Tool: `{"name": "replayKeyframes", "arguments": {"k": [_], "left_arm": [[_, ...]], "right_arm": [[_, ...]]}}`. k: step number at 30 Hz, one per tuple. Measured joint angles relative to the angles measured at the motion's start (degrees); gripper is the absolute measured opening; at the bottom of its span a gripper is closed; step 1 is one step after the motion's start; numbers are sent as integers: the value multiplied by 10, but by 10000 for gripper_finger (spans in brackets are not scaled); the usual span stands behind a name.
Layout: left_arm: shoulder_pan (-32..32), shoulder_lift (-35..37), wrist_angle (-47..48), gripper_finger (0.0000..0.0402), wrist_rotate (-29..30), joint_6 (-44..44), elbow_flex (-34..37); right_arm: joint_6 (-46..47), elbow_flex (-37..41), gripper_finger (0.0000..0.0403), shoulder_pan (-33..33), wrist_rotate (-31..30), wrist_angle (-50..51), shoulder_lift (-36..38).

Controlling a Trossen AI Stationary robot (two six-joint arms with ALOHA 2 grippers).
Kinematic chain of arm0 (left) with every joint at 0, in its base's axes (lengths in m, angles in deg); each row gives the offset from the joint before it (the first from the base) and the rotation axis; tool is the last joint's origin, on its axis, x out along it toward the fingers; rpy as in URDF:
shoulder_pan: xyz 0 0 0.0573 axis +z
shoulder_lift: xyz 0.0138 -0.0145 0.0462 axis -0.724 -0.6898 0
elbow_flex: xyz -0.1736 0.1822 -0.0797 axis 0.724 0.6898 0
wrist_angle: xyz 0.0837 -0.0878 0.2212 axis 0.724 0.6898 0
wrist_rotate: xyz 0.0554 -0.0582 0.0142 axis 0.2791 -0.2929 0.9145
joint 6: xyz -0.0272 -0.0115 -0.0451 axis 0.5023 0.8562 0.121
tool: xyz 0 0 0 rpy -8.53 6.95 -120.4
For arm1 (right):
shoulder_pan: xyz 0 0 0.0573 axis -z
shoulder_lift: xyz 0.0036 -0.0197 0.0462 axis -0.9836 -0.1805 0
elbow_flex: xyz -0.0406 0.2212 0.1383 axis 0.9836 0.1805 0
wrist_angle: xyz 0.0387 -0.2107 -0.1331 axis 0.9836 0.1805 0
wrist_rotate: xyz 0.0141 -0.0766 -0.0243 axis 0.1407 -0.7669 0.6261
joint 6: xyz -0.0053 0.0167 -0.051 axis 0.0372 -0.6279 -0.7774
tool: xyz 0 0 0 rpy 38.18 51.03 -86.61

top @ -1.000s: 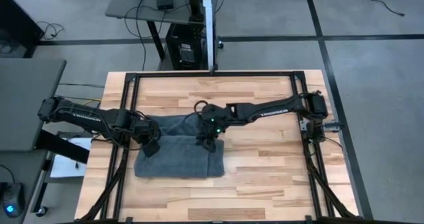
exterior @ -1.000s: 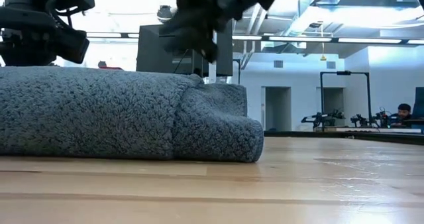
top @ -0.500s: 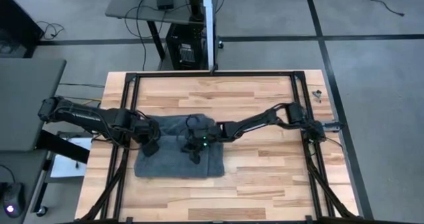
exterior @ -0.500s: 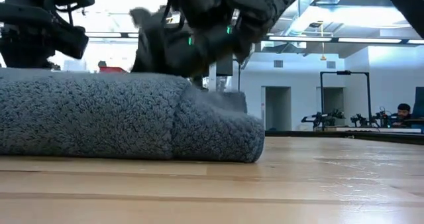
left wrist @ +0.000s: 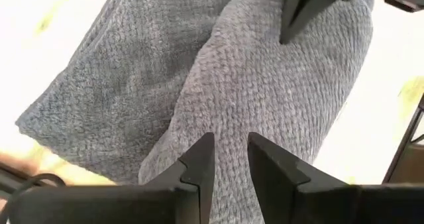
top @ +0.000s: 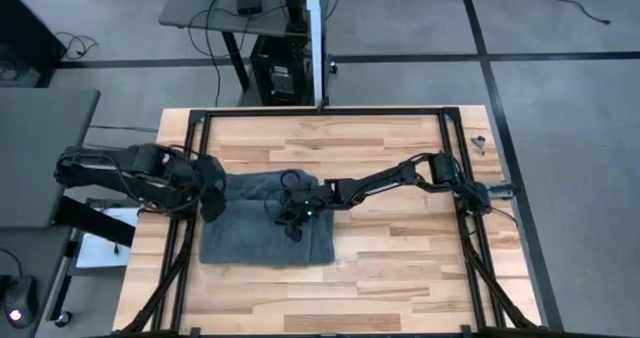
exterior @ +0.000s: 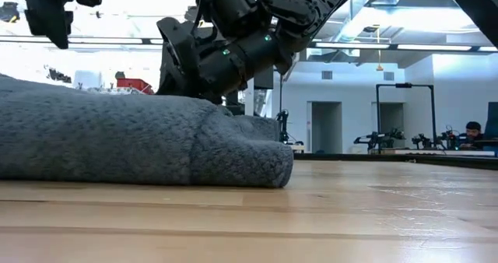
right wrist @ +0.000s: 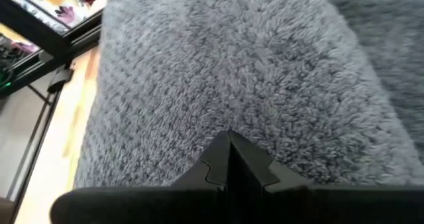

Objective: Roll towel
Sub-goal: Roll the black towel

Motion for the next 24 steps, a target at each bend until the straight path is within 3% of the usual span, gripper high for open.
{"name": "replayKeyframes", "arguments": {"k": [6,11,17,24], "left_arm": [[-18,7,-91,72,-18,23,55],[-51,-6,-222,72,-24,26,168],[-94,-11,-221,72,-41,100,282],[-106,-12,-231,72,-63,97,257]], "right_arm": [[0,-1,0,3,3,-4,1],[0,-17,0,3,3,-11,5],[0,-17,0,3,3,25,3],[-2,-16,0,10,7,37,24]]}}
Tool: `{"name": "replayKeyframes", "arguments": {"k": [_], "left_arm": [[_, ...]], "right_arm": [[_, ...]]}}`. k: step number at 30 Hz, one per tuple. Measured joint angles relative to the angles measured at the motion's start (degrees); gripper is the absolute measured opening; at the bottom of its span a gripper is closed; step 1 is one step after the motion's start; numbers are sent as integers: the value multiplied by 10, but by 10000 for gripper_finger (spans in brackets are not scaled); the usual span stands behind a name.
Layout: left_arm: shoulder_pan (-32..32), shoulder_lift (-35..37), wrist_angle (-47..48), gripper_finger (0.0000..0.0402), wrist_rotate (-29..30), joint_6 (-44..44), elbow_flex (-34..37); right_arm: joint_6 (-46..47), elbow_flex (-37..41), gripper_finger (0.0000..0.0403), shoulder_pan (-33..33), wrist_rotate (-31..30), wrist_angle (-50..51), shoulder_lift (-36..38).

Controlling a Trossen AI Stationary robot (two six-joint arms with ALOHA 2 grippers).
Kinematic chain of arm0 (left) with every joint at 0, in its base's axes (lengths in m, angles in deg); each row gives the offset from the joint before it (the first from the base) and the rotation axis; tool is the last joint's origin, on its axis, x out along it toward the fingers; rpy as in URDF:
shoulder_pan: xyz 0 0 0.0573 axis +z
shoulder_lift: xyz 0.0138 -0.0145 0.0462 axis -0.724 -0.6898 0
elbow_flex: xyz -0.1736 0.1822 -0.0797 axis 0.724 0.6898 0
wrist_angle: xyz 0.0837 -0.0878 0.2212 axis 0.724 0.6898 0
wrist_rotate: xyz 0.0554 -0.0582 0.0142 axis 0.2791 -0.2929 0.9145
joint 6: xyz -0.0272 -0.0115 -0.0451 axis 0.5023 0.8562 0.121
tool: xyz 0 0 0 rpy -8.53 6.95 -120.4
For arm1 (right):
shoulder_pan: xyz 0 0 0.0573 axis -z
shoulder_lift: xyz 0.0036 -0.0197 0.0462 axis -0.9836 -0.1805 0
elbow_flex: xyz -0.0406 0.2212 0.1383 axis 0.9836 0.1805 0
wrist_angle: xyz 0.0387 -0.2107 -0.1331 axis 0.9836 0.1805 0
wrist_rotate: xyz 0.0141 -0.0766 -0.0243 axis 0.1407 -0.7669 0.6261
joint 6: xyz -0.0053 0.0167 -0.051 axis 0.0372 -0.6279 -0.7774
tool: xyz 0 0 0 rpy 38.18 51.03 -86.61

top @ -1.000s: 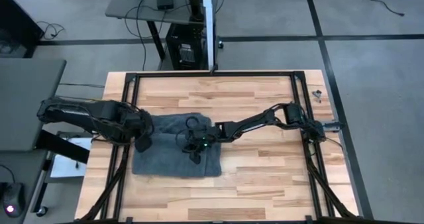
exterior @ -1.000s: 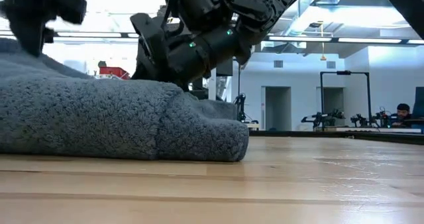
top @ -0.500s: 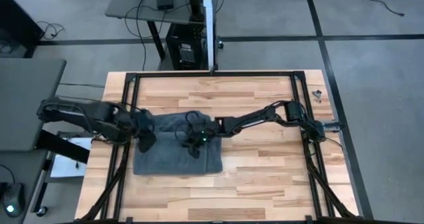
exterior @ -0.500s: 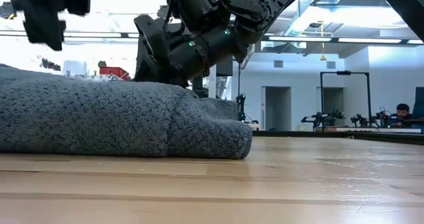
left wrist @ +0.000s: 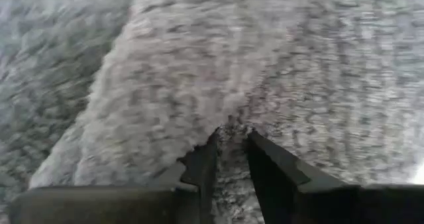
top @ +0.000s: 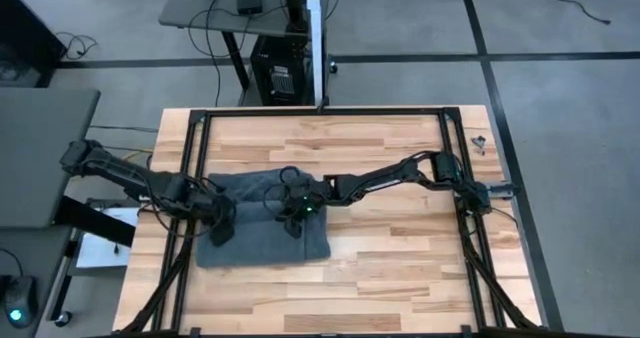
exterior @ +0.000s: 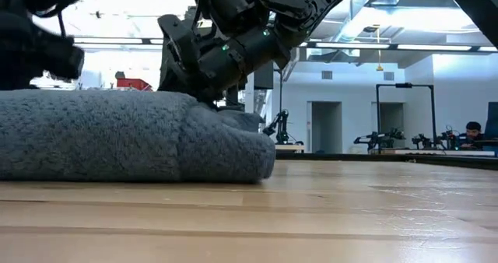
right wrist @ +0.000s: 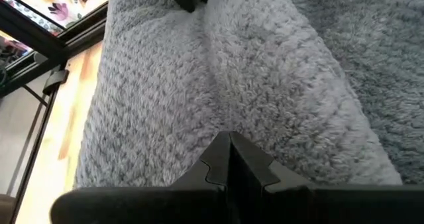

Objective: Roll towel
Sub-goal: Roll the black towel

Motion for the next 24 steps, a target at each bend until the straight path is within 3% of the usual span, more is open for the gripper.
{"name": "replayKeyframes", "arguments": {"k": [6,11,14,19,24], "left_arm": [[1,0,-6,72,6,-30,-57],[2,0,-61,72,55,-74,-60],[11,-2,-71,78,48,-72,-61],[13,-4,-81,116,-5,-53,-60],[5,-38,-151,172,-92,-42,-100]], "right_arm": [[-53,-1,0,20,0,59,87],[-67,-1,0,46,0,69,132],[-67,-1,12,67,8,110,147],[-88,-1,78,75,61,202,166],[-193,-1,177,42,75,238,168]]}}
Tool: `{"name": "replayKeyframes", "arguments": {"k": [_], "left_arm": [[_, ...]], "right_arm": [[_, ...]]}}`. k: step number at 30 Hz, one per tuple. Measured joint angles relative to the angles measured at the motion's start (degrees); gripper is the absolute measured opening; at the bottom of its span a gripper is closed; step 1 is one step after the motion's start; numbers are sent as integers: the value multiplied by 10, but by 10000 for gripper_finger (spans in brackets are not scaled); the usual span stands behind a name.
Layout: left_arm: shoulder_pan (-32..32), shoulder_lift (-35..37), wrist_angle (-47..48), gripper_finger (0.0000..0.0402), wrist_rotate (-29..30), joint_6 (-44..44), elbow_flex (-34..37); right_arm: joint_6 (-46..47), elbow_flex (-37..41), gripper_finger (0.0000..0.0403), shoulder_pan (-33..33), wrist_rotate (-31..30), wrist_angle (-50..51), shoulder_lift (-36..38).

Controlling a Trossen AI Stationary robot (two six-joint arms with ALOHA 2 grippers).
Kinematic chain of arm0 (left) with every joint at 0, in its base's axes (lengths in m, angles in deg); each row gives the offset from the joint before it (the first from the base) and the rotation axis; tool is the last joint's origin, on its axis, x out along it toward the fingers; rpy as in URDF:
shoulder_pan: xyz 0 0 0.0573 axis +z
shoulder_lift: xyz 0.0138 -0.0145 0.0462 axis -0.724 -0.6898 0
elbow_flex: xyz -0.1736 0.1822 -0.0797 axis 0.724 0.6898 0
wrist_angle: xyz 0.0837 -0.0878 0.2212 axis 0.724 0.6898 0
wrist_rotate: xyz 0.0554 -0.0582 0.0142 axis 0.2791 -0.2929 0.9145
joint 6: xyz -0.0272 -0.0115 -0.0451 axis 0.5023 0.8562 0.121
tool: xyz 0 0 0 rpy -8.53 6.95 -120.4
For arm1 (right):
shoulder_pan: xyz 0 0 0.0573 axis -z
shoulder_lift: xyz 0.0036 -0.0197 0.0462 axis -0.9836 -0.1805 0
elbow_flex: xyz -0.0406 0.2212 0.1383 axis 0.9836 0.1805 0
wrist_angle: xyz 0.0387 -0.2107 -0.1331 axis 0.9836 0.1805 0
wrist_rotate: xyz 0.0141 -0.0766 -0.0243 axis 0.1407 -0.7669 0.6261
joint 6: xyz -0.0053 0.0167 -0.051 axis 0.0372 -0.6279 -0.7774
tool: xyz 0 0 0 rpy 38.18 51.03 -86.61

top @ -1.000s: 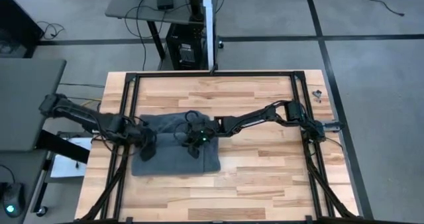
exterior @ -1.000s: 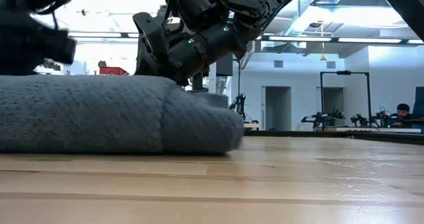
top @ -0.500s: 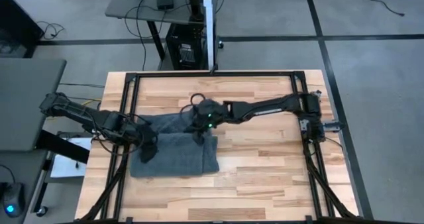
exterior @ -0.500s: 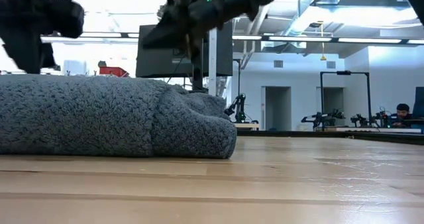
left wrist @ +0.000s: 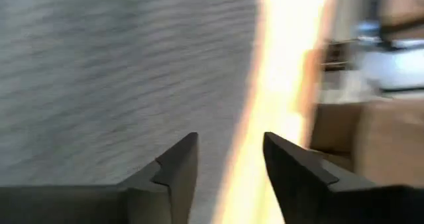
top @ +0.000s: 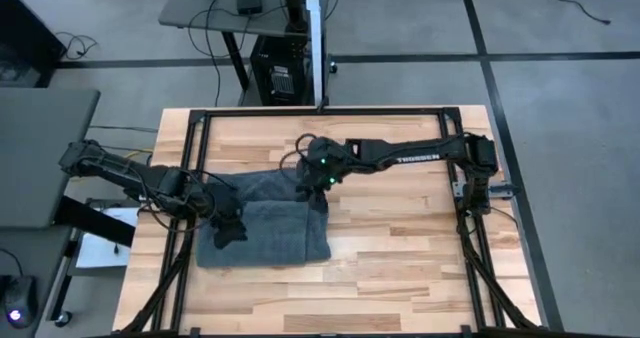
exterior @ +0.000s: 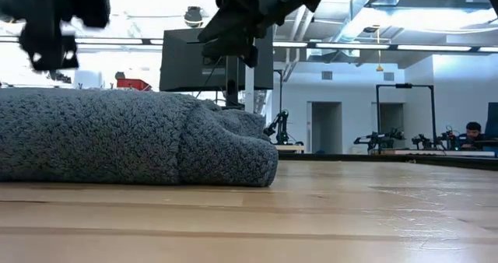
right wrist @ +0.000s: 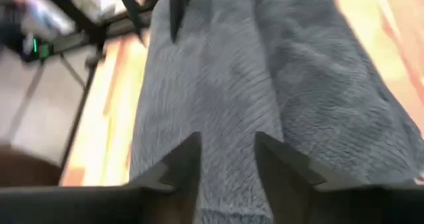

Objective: Roll towel
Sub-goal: Roll the black towel

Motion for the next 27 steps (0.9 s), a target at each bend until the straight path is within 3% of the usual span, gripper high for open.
{"name": "replayKeyframes", "arguments": {"k": [4,8,13,19,24,27], "left_arm": [[-25,-72,75,182,9,-6,-75],[-47,-157,165,171,28,-16,-156],[-89,-235,246,164,44,4,-251],[-172,-272,350,163,84,81,-337],[-286,-270,353,163,154,170,-373],[-385,-269,303,163,212,248,-365]], "right_arm": [[-95,0,248,-31,-22,6,0],[-134,0,281,-48,-69,8,0],[-130,0,286,-55,-74,21,0],[-125,0,286,-84,-74,22,0],[-64,0,286,-116,-74,29,0],[-32,0,286,-145,-74,27,-1]]}}
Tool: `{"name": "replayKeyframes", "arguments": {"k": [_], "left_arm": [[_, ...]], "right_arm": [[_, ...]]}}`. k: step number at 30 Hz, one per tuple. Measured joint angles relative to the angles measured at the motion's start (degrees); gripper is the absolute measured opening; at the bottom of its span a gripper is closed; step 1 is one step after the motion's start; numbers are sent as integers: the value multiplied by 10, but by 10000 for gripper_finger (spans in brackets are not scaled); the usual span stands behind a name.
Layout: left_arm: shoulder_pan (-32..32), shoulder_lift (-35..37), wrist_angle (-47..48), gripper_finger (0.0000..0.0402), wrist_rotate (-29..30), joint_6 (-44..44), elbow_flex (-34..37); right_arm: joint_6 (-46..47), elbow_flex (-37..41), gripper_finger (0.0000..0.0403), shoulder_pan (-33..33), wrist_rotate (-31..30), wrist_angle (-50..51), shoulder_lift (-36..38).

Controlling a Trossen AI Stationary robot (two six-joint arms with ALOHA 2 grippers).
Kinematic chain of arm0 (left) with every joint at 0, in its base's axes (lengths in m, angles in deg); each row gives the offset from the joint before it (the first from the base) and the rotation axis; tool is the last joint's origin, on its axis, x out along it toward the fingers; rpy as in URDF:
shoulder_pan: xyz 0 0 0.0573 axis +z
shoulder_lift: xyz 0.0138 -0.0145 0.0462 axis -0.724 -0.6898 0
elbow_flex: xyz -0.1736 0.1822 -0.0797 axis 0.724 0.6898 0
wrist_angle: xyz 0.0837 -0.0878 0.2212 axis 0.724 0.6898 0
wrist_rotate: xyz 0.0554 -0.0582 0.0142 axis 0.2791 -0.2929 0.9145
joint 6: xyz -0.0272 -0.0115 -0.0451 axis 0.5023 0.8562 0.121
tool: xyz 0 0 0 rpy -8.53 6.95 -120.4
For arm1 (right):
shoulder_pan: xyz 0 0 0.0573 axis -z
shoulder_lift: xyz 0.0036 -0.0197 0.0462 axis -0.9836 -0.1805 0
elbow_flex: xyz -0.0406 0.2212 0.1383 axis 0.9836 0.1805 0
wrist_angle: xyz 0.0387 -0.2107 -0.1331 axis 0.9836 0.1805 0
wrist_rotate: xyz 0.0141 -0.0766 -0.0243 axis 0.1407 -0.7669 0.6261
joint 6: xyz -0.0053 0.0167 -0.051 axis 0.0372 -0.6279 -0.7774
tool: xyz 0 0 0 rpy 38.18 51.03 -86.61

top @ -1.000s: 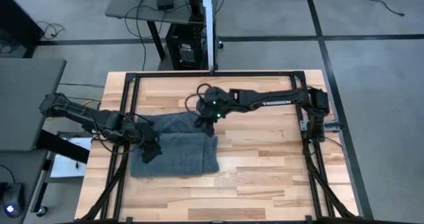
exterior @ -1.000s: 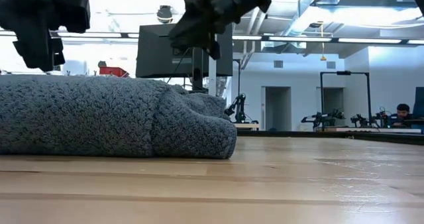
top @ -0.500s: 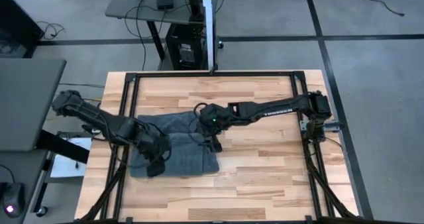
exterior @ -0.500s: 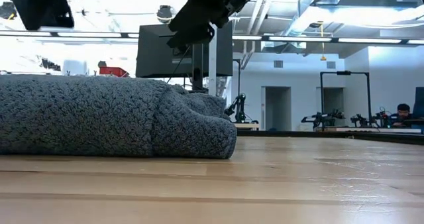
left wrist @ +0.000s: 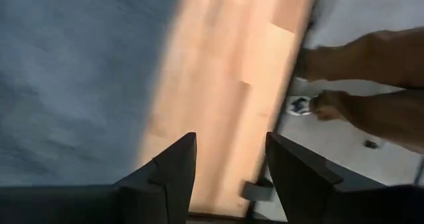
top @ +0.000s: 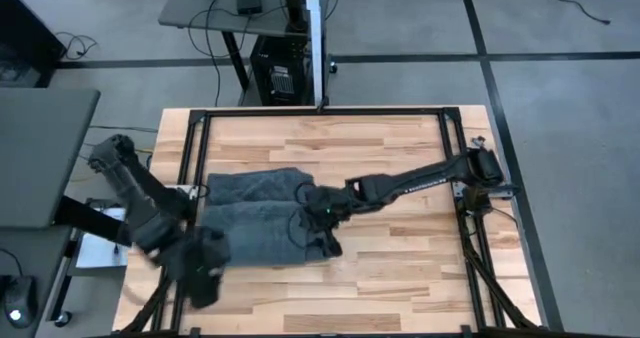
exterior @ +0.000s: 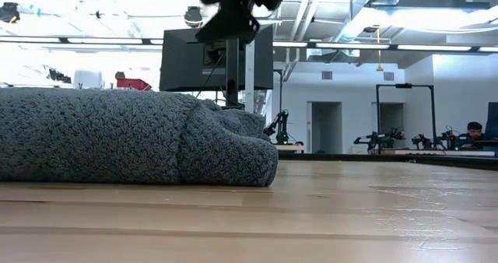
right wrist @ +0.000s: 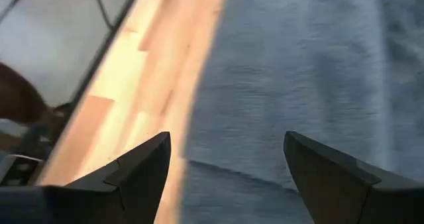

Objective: Roll towel
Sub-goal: Roll the black towel

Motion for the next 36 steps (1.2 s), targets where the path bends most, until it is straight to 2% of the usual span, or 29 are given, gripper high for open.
{"name": "replayKeyframes", "arguments": {"k": [3,6,9,12,16,22,26,32,36], "left_arm": [[-67,-3,-73,163,47,46,22],[-85,-17,-80,163,63,-12,25],[-80,-33,-32,168,22,-69,26],[-67,-52,1,184,-23,-83,26],[-68,-78,43,211,-24,-83,26],[-72,-114,133,228,98,-57,27],[-75,-142,152,228,158,-63,27],[-79,-194,150,228,166,-53,27],[-89,-226,168,228,182,-18,27]], "right_arm": [[15,0,286,-29,-3,-13,0],[41,0,286,-57,-53,-25,0],[65,0,286,-82,-114,-22,0],[103,0,286,-106,-153,-25,-8],[141,-2,286,-133,-215,-14,-30],[167,-7,286,-146,-316,-41,-48],[170,-15,286,-141,-322,-54,-78],[111,-95,286,-140,-322,-61,-143],[68,-144,286,-136,-331,-13,-186]]}}
